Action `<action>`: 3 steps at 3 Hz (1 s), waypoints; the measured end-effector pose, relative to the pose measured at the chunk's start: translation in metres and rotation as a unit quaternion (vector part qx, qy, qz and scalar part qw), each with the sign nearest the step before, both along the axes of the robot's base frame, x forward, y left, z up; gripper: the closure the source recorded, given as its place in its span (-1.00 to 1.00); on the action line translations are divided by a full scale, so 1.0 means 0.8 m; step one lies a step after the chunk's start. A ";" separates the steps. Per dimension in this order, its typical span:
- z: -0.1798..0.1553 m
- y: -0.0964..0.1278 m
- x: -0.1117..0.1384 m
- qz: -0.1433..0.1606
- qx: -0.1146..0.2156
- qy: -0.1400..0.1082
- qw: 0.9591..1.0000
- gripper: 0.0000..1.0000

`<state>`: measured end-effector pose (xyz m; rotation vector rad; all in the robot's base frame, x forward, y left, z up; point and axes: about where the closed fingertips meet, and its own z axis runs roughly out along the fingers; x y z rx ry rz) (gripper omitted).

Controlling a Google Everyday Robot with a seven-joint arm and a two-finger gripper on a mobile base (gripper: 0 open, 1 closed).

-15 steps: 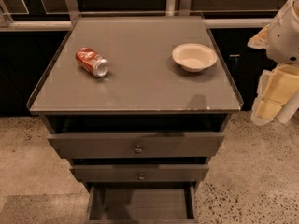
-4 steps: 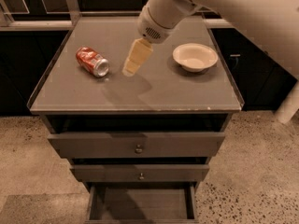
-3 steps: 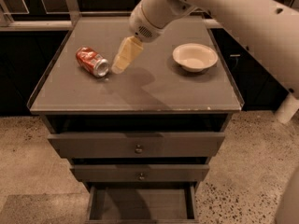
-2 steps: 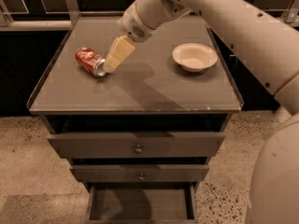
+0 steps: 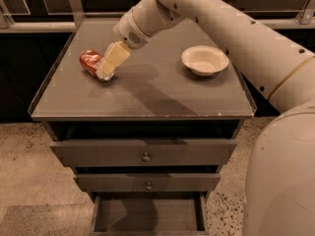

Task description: Place coke can into bottom drawer

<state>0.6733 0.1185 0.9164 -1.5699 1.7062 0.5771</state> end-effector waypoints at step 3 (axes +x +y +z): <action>-0.075 0.039 0.032 -0.023 -0.020 0.041 0.999 -1.00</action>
Offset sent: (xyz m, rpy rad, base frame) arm 0.0309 0.0206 -0.0664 -0.0571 0.0791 -0.0875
